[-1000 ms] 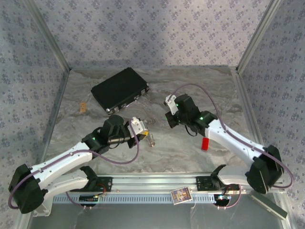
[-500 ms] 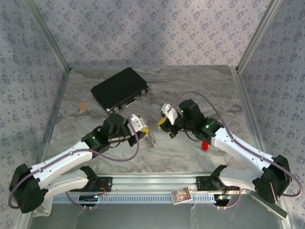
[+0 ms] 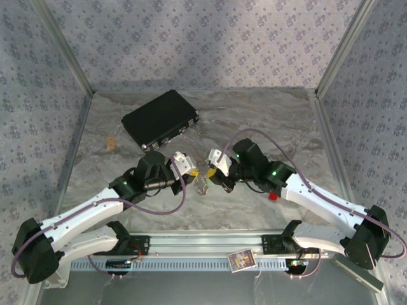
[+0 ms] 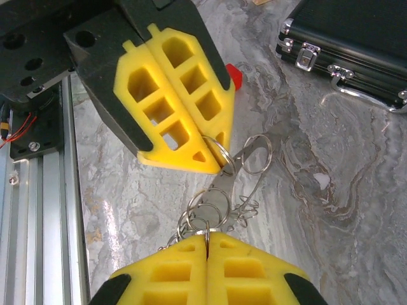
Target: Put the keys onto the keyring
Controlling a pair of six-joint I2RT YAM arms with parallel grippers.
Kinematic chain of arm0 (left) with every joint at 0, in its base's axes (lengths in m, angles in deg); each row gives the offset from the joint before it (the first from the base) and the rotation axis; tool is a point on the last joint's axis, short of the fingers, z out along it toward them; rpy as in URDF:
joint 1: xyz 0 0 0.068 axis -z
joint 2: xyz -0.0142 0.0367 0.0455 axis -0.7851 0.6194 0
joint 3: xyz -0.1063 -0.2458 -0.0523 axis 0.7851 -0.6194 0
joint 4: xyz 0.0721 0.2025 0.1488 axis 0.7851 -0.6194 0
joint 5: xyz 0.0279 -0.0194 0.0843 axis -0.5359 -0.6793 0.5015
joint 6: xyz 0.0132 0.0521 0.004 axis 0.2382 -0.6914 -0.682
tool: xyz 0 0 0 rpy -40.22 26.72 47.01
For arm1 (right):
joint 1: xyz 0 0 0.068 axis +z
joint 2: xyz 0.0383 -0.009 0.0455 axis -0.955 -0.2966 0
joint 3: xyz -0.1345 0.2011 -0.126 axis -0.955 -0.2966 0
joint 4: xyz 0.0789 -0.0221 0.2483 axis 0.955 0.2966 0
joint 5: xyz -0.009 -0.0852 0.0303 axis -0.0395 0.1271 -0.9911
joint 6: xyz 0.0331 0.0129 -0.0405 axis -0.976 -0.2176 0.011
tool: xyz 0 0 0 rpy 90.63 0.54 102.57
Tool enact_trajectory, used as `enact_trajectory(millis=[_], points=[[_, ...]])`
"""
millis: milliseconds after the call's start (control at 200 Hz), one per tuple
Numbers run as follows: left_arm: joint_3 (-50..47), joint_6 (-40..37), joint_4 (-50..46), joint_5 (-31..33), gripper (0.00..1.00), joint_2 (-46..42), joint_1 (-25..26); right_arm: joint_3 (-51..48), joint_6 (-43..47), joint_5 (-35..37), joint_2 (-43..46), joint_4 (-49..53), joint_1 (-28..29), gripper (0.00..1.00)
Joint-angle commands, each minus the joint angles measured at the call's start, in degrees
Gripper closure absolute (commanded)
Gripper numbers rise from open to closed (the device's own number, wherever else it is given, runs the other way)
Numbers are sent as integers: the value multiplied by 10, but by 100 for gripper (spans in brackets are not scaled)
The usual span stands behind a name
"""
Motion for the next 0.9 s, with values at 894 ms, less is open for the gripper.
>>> enact_trajectory(millis=[894], points=[[20, -13, 21, -25, 100, 4, 5, 40, 9, 39, -39, -57, 27, 100]])
